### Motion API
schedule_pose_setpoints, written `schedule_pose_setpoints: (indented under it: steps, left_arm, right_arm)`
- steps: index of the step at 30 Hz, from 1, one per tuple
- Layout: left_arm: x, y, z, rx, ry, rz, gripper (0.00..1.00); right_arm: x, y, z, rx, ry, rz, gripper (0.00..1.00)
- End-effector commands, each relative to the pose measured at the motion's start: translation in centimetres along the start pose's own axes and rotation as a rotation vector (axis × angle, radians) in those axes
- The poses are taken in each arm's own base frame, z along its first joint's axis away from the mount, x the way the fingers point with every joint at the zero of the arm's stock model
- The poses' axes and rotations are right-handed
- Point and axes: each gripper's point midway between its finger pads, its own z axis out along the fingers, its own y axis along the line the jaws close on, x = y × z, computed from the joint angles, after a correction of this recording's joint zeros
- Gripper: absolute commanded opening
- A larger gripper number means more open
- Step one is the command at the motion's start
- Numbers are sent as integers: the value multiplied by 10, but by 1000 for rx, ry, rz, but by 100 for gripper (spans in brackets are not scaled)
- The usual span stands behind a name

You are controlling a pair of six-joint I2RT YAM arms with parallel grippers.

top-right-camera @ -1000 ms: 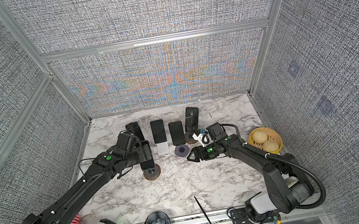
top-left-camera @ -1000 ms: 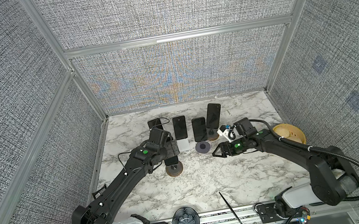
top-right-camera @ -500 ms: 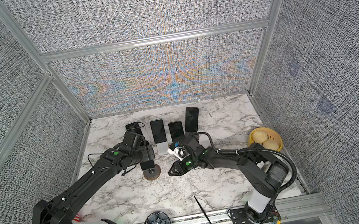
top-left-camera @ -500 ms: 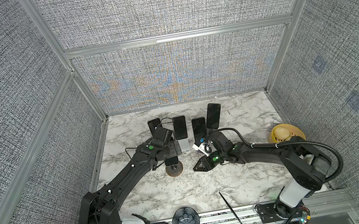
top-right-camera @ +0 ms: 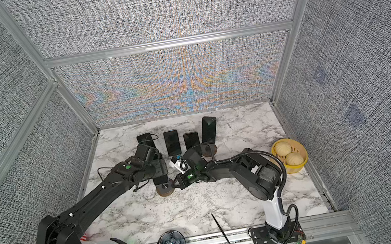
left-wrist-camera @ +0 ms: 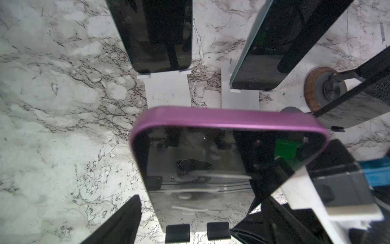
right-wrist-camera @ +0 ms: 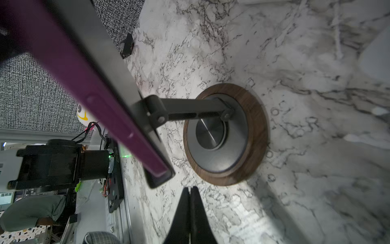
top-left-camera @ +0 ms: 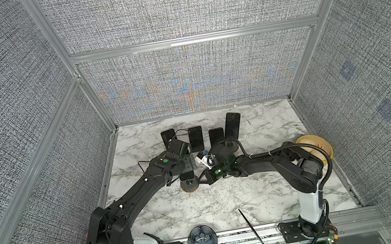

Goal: Remove the phone from the phone stand

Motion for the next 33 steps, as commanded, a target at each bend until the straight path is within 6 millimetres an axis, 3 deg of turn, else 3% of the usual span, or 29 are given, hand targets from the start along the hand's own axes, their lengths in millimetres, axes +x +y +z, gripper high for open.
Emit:
schedule_pose_setpoints:
  steps: [1,25,33]
  left_arm:
    - [-3,2,1,-14,-16,-11,89]
    - [-1,2,4,-19,-7,-27,81]
    - [-2,5,1,-39,-3,-24,74]
  right_arm:
    - [-5,-1,4,-14,-1,21,2]
    - [10,-39,25,102,95,109,0]
    - [16,-48,27,161,113,118,0]
